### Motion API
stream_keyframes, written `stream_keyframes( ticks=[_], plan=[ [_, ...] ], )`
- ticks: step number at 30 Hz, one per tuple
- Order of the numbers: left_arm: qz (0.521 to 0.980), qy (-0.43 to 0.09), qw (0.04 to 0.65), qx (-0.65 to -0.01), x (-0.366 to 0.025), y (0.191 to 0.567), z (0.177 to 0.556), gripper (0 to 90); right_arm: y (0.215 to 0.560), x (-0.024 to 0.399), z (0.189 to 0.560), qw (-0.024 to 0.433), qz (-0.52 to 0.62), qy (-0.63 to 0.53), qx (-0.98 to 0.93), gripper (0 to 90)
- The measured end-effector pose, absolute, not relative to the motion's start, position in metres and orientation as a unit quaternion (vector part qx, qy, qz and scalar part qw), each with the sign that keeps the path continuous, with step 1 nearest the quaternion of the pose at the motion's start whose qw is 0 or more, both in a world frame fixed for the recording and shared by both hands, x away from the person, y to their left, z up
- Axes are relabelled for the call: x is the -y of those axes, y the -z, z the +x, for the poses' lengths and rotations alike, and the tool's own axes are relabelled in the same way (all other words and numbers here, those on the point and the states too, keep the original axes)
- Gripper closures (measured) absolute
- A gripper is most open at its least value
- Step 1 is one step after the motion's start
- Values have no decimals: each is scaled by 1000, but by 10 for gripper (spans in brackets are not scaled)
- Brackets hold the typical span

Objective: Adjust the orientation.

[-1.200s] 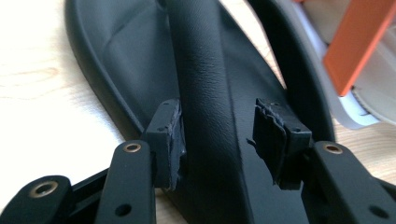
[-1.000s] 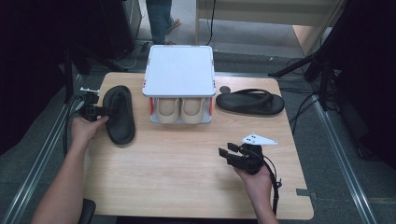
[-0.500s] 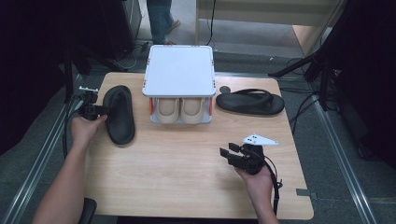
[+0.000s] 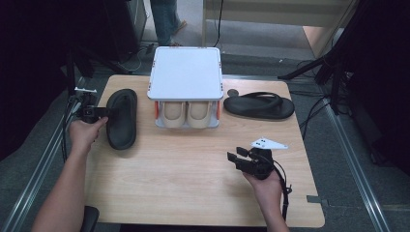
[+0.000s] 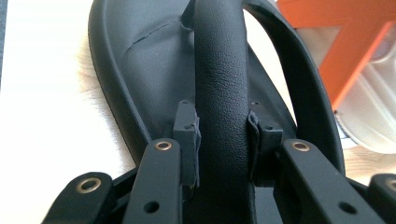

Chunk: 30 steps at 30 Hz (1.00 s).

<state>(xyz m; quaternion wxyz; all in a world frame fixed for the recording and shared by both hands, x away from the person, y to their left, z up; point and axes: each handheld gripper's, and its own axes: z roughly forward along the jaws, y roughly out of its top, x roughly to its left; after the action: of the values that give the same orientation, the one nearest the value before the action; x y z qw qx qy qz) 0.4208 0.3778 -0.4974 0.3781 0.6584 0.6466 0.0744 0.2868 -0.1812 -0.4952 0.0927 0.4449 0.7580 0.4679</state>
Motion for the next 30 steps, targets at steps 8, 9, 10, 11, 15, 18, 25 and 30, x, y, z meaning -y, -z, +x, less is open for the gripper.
stream_keyframes(
  ticks=[8,9,10,11,15,18,25,30],
  plan=[
    [654,-74,397,-640,-379,482,403,703,493,179,294,91,437,-471,-761,528],
    [654,-73,397,-640,-379,481,400,703,493,178,295,92,436,-472,-761,528],
    [654,-75,398,-639,-380,480,398,703,493,178,297,92,434,-473,-762,528],
    [652,-73,400,-640,-380,479,396,703,493,177,298,90,433,-474,-761,528],
    [656,-71,400,-637,-380,477,384,703,491,175,306,95,430,-470,-765,529],
    [659,-74,396,-635,-376,475,374,701,490,174,311,102,425,-468,-768,528],
    [659,-56,409,-629,-367,469,345,702,485,173,326,105,423,-472,-767,524],
    [659,-66,410,-627,-357,469,320,702,483,173,337,102,426,-477,-762,523]
  ],
)
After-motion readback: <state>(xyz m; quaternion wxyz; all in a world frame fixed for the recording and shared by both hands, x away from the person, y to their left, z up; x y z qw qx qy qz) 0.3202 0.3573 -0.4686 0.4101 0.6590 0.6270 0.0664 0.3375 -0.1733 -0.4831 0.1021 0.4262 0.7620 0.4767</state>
